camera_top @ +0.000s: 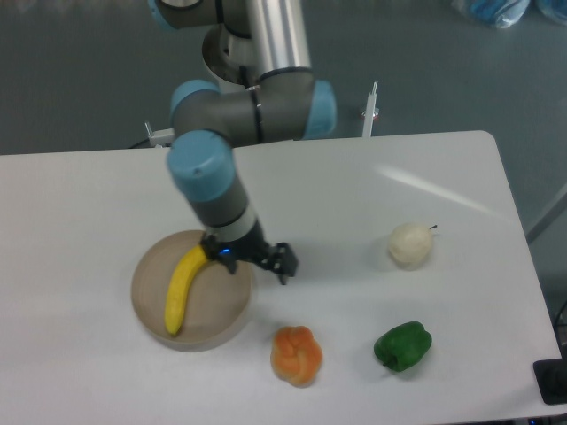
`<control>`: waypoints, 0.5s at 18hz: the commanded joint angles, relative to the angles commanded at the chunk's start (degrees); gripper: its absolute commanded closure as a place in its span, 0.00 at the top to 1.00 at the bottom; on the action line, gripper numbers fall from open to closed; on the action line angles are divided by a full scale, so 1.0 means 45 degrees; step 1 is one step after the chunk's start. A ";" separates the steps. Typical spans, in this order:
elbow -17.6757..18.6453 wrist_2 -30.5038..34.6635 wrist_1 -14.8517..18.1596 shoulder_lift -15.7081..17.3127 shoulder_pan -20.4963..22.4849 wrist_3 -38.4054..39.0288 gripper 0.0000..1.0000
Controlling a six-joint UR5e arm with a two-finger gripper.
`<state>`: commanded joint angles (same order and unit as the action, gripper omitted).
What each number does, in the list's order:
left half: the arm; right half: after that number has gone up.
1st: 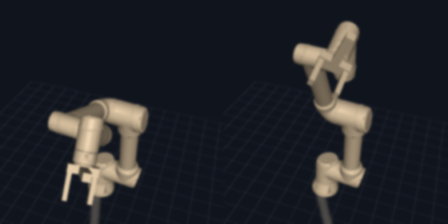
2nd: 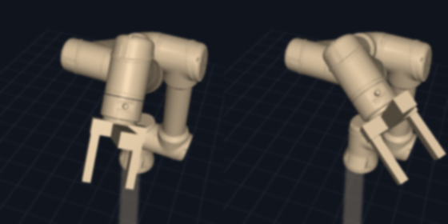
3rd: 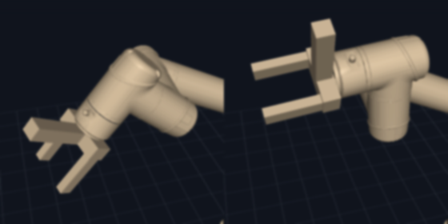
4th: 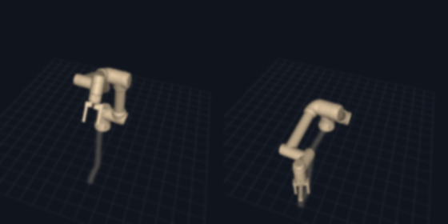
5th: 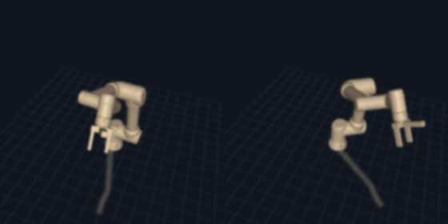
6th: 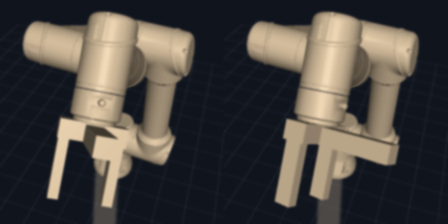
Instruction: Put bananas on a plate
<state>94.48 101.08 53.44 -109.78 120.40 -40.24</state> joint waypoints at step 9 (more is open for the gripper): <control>0.0000 -0.0175 0.0059 0.0449 0.1485 -0.4608 1.00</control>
<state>94.48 100.29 53.70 -107.75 127.08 -60.98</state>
